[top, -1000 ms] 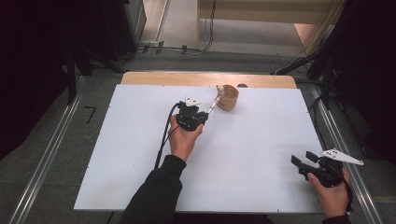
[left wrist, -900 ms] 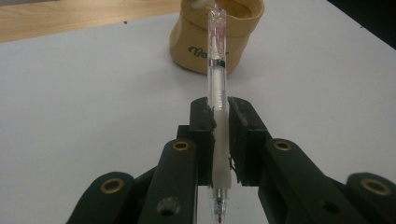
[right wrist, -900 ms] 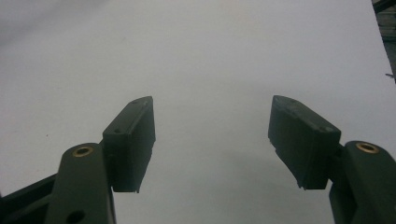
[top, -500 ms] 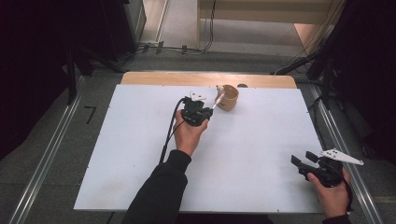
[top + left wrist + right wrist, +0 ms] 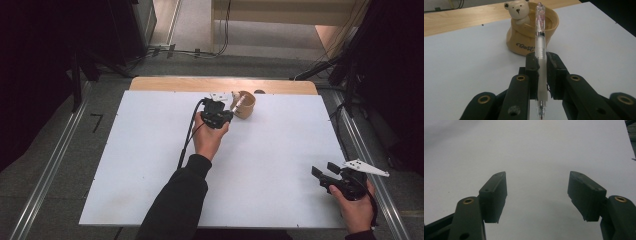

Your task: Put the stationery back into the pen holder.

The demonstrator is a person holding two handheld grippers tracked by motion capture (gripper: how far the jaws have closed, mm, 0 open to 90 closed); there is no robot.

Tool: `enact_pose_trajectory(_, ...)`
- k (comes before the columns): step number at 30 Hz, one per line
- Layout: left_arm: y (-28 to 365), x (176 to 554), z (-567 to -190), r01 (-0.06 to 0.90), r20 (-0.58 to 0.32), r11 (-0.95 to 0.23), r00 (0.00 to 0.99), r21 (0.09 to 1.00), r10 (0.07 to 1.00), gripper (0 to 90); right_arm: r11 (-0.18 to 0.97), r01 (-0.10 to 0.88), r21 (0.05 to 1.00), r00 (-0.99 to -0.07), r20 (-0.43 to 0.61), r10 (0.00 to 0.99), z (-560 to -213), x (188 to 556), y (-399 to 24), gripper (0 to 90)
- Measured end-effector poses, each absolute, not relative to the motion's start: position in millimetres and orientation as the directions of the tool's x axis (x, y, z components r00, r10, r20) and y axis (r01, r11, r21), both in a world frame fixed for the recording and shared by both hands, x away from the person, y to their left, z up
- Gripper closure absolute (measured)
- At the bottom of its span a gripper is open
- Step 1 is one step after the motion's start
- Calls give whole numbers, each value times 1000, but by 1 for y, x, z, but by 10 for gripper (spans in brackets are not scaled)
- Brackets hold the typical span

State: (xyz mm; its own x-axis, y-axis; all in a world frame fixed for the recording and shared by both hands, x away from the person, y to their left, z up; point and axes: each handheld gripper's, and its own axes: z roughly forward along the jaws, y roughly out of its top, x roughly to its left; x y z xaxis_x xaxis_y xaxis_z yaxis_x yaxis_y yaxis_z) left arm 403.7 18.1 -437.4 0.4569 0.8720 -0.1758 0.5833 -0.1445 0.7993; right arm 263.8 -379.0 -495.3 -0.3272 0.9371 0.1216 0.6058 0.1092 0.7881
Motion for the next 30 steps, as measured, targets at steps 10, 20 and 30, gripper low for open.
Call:
enact_pose_trajectory(10,10,412,-434,583,-172,-145,452,799,875,810,109,610,785,-328,125,936,-496,265,-379,304)
enact_pose_trajectory(20,7,418,-433,597,-181,-133,436,791,882,809,110,614,782,-328,126,936,-497,265,-379,304)
enact_pose_trajectory(30,7,419,-432,599,-185,-123,426,791,886,808,114,616,779,-332,126,935,-498,266,-378,304)
